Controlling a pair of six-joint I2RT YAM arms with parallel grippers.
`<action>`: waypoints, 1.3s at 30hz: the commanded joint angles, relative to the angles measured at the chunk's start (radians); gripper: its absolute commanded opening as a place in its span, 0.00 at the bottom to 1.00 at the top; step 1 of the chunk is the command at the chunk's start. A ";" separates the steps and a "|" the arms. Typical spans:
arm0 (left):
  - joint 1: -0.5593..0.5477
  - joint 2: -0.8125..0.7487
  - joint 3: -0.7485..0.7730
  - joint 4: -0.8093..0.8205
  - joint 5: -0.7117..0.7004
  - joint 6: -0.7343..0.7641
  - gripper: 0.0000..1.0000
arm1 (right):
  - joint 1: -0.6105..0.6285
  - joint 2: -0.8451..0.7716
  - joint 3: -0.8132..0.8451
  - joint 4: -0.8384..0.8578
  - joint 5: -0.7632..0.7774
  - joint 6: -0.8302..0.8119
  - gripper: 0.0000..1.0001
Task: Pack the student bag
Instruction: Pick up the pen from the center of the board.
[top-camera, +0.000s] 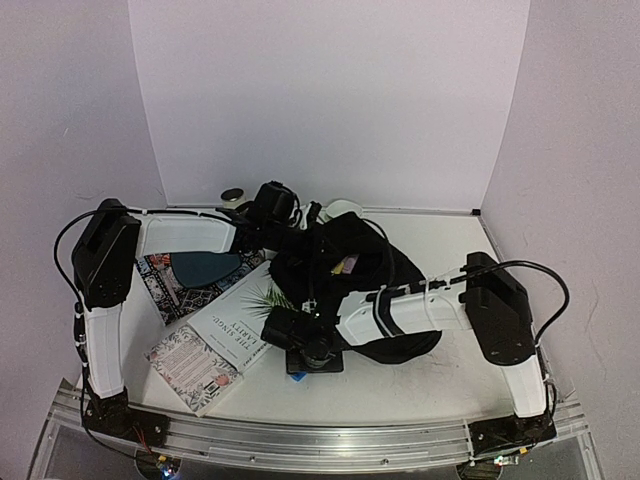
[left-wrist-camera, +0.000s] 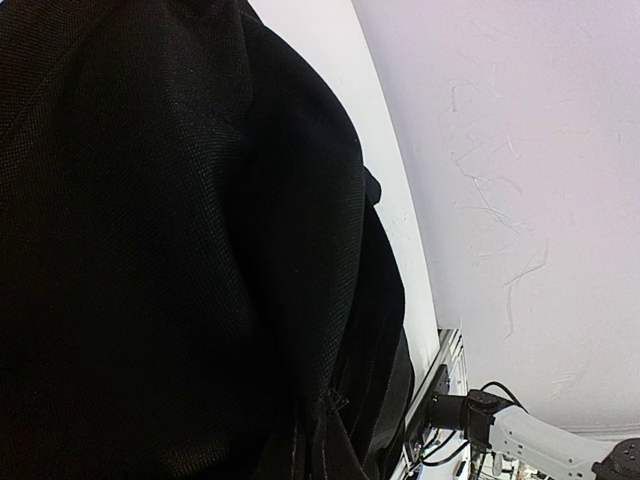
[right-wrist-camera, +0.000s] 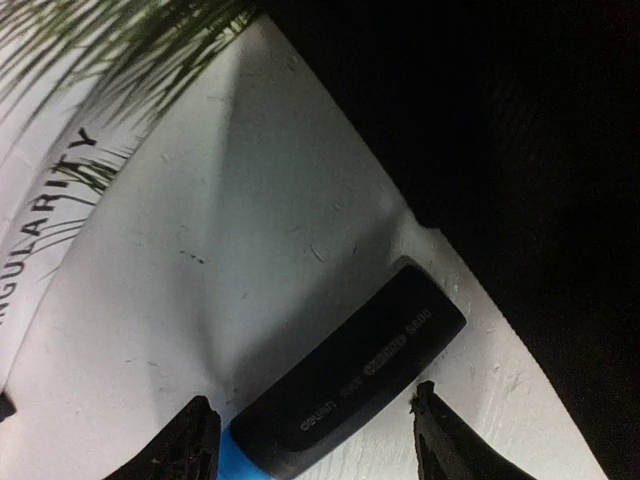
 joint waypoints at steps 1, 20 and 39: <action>0.013 -0.020 0.046 0.020 0.025 0.007 0.00 | -0.009 0.031 0.013 -0.095 0.026 0.005 0.65; 0.013 -0.018 0.052 0.021 0.020 -0.001 0.00 | -0.004 -0.219 -0.306 -0.065 -0.057 -0.082 0.04; 0.013 -0.024 0.049 0.021 0.007 -0.007 0.00 | -0.072 -0.599 -0.248 -0.087 -0.187 -0.307 0.00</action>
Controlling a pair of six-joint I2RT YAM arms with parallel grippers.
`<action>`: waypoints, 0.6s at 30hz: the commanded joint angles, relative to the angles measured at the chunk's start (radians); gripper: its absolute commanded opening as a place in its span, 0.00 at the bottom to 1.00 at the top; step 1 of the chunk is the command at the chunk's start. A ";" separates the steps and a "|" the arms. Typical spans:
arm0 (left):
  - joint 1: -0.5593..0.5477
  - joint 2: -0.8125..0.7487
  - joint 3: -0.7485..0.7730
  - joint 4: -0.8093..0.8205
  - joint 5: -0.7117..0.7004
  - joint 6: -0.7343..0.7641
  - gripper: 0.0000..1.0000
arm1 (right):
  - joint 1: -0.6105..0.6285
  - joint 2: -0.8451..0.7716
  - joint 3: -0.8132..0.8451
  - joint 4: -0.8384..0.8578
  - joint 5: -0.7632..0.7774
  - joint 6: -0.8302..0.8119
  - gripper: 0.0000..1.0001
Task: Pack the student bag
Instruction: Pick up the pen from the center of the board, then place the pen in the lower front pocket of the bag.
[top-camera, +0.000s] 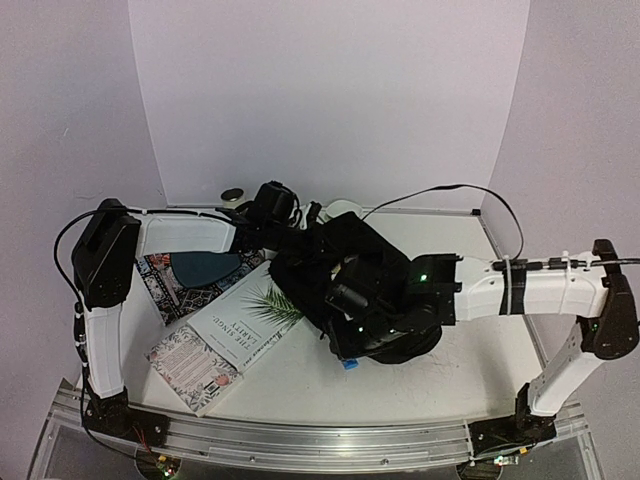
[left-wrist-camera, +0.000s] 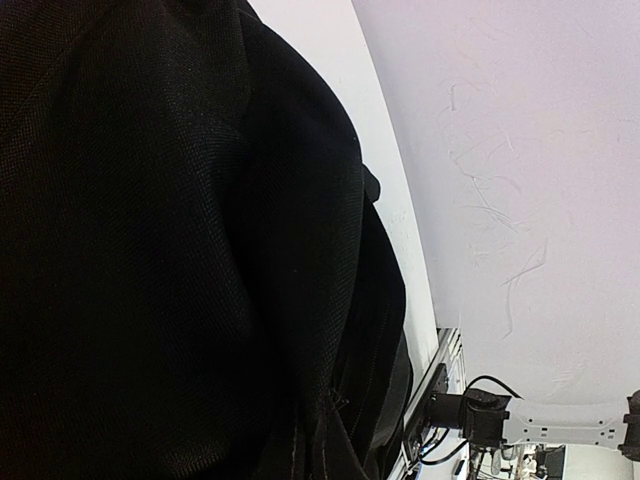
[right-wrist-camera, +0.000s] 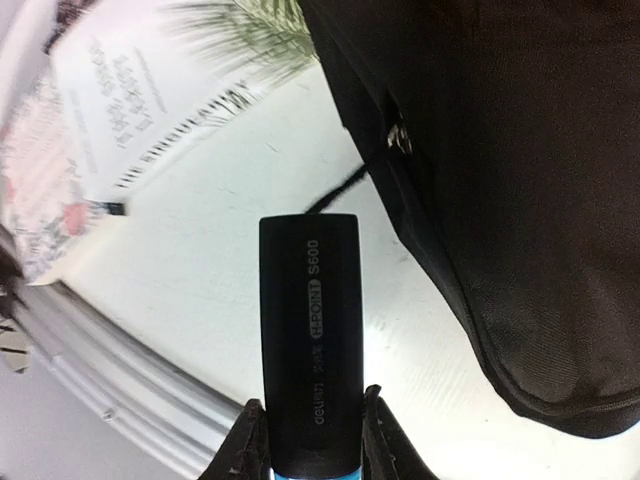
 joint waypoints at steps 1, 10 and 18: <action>0.012 -0.025 0.048 0.022 0.001 -0.005 0.00 | -0.075 -0.073 0.053 -0.067 -0.057 -0.022 0.00; 0.011 -0.051 0.024 0.022 0.003 -0.007 0.00 | -0.285 -0.099 0.121 -0.065 -0.146 -0.033 0.00; 0.009 -0.077 -0.008 0.032 0.005 -0.016 0.00 | -0.435 0.033 0.214 -0.064 -0.282 -0.052 0.00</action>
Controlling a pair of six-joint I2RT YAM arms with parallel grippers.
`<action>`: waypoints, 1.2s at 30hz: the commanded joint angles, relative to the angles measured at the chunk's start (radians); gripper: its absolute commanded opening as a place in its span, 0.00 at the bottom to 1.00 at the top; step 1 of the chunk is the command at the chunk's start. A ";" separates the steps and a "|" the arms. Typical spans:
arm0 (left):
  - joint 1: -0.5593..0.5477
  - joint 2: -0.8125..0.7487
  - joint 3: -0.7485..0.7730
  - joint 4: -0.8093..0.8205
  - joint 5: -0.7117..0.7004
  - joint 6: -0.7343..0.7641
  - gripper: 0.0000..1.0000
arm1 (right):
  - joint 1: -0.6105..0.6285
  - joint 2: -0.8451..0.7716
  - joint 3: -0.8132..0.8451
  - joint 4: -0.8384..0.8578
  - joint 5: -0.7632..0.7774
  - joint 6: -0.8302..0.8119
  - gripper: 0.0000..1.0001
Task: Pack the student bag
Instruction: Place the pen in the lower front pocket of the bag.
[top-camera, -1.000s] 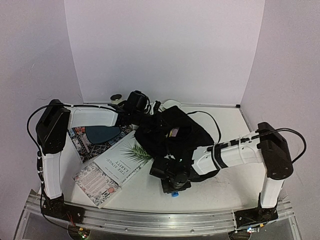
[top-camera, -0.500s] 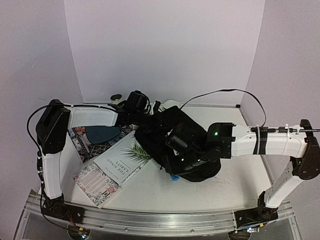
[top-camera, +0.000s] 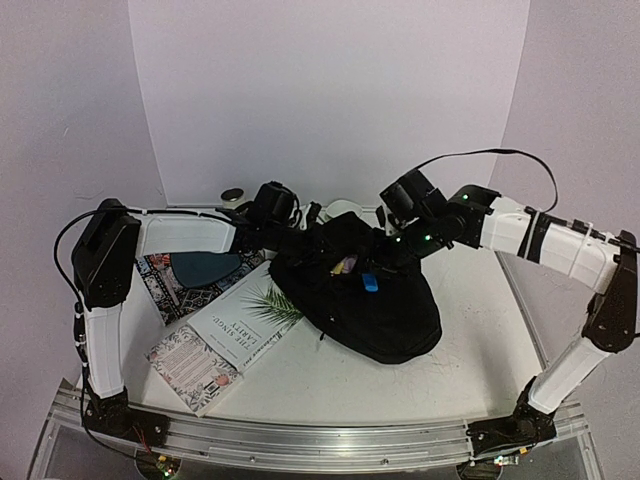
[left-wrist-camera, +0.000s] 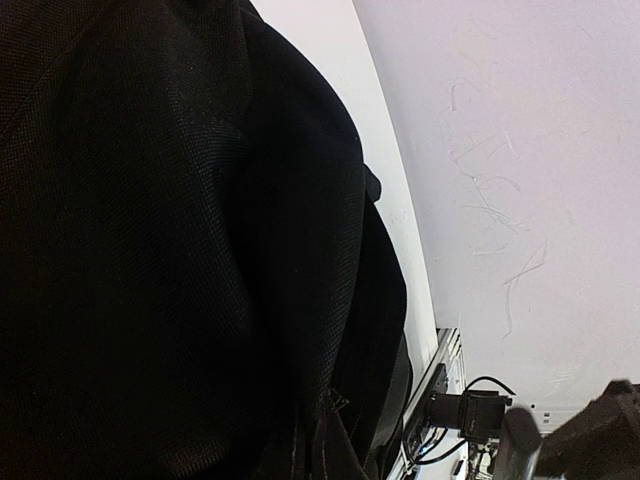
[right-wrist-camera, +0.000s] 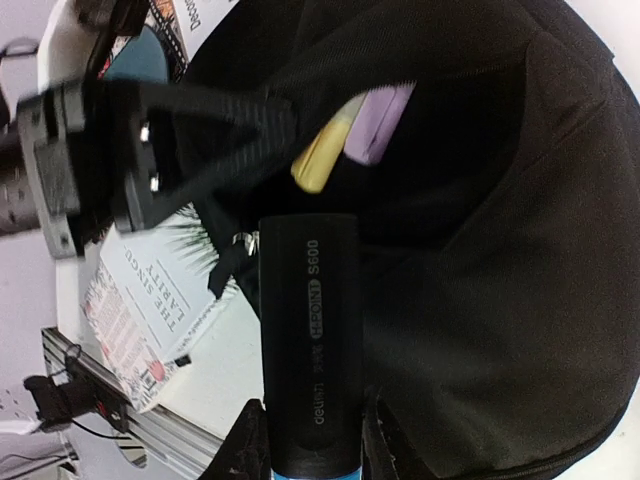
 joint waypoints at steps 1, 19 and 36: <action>0.008 -0.081 -0.009 0.034 0.005 -0.013 0.00 | -0.058 0.105 0.081 -0.040 -0.105 -0.031 0.00; 0.000 -0.114 -0.031 0.058 0.028 -0.037 0.00 | -0.126 0.289 0.133 0.007 -0.172 -0.024 0.00; -0.052 -0.132 -0.088 0.140 0.040 -0.124 0.00 | -0.156 0.277 0.016 0.466 -0.039 0.304 0.00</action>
